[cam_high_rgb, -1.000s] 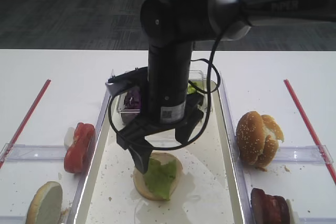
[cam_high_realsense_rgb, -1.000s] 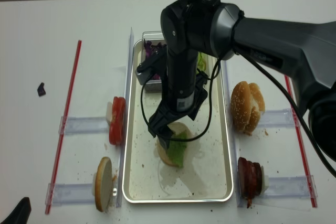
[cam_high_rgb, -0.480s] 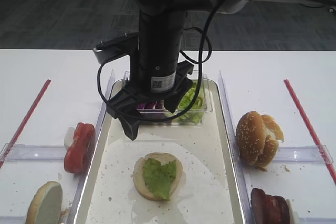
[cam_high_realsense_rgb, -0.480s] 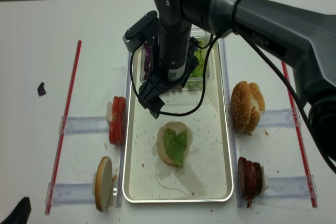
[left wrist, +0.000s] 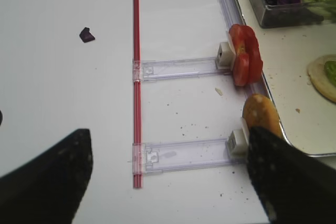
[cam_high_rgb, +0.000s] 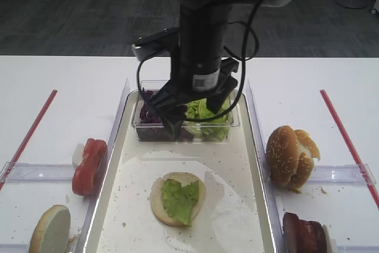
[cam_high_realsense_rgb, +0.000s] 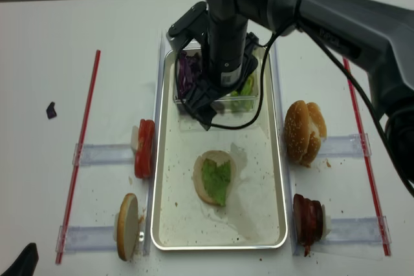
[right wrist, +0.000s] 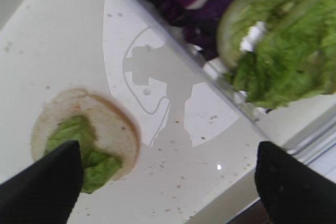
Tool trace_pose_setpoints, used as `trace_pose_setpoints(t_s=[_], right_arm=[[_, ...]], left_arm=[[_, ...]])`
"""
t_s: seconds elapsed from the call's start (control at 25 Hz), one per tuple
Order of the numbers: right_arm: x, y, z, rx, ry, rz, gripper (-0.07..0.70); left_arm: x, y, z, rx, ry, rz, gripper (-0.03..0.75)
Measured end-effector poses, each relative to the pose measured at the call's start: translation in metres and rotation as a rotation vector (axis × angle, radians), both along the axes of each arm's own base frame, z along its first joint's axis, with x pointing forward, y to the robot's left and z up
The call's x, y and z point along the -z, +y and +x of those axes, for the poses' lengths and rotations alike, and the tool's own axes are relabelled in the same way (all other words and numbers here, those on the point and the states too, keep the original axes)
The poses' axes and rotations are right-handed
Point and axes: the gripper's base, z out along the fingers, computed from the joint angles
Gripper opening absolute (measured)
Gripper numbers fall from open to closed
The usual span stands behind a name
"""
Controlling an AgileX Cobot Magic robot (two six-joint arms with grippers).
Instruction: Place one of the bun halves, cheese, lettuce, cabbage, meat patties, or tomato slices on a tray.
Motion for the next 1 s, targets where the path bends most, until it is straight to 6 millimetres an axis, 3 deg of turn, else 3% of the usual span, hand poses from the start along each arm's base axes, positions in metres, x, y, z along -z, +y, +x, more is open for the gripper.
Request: trace_pose_setpoints(t_s=[0.48, 1.0], right_arm=[[0.0, -0.098, 0.059, 0.27, 0.003, 0.007, 0.659], [0.0, -0.221, 0.091, 0.538, -0.011, -0.023, 0.659]], left_arm=[[0.0, 0.0, 0.0, 0.0, 0.0, 0.0, 0.554], [0.0, 0.0, 0.0, 0.0, 0.0, 0.0, 0.554]])
